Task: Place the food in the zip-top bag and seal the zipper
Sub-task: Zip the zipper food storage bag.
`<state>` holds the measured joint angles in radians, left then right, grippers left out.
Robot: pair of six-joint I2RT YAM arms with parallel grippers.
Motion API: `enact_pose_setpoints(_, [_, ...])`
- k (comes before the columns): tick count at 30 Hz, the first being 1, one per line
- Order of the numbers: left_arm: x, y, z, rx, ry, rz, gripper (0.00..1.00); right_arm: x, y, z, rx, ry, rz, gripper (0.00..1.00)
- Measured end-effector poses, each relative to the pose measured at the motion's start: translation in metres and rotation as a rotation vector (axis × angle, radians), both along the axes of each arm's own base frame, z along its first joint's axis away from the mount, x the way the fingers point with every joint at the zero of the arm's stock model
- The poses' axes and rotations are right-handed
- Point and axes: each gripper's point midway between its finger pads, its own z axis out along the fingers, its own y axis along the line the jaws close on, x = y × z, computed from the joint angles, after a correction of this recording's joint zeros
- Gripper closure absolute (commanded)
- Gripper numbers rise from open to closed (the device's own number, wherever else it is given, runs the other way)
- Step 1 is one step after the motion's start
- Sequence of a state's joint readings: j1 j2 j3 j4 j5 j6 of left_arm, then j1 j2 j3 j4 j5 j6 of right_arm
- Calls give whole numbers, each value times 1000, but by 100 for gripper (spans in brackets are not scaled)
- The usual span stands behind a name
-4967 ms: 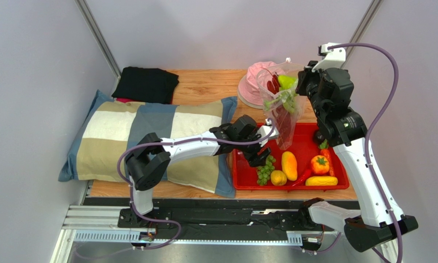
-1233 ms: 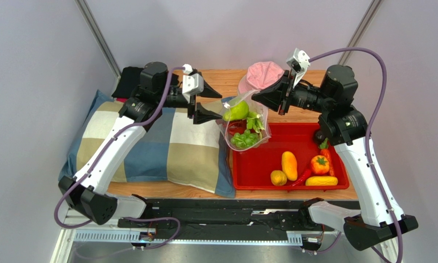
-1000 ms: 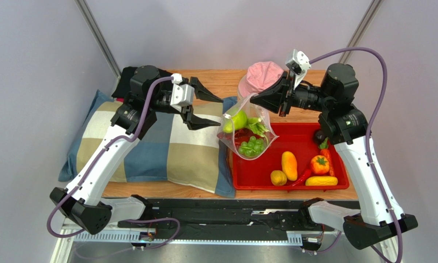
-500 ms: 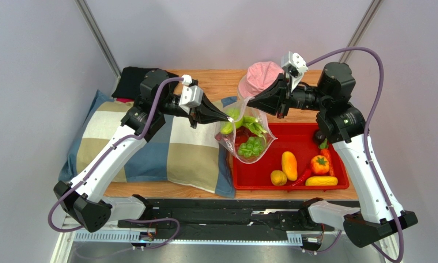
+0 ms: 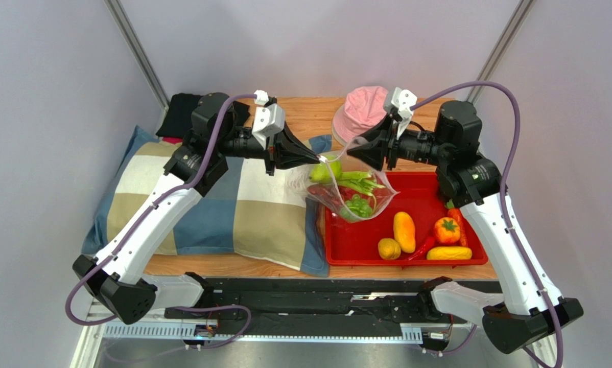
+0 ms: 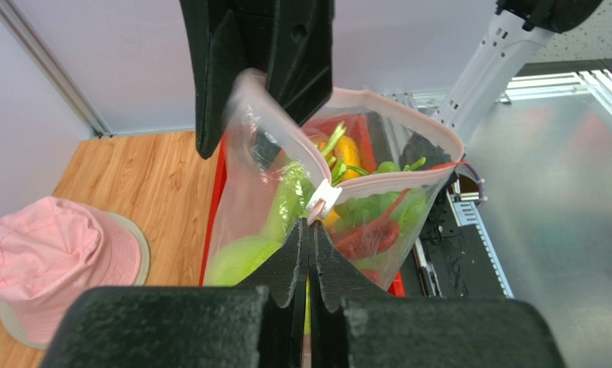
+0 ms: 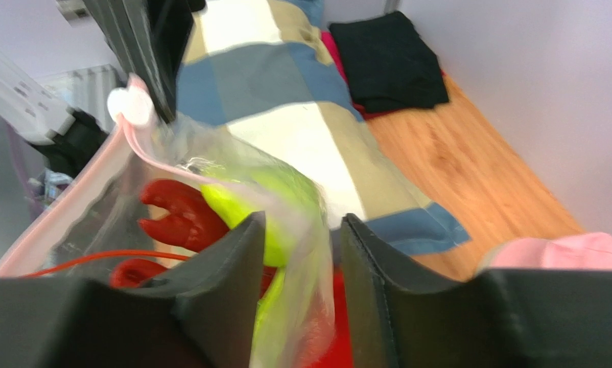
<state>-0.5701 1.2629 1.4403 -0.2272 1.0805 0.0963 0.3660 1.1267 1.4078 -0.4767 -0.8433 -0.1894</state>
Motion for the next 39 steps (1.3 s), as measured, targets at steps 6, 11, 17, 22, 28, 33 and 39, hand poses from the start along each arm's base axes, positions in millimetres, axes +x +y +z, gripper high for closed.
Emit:
enact_pose_setpoints(6, [13,-3,-11,37,71,62,100,9,-14,-15,-71,-13,-95,29])
enact_pose_setpoints(11, [26,-8,-28,76,132,110,100,4,-25,-3,-99,-45,-146,25])
enact_pose_setpoints(17, [41,-32,-37,117,177,133,100,-23,-30,57,-25,-134,-132,23])
enact_pose_setpoints(22, [42,-51,-35,121,193,121,100,-47,-19,56,2,-70,-79,20])
enact_pose_setpoints(28, [44,-64,-33,124,205,131,100,-36,-6,5,-77,62,-141,20])
enact_pose_setpoints(33, [47,-65,-30,123,201,156,100,-14,-10,-33,-156,152,-259,26])
enact_pose_setpoints(39, [53,-64,-25,115,189,192,100,-13,-14,-50,-218,171,-280,95])
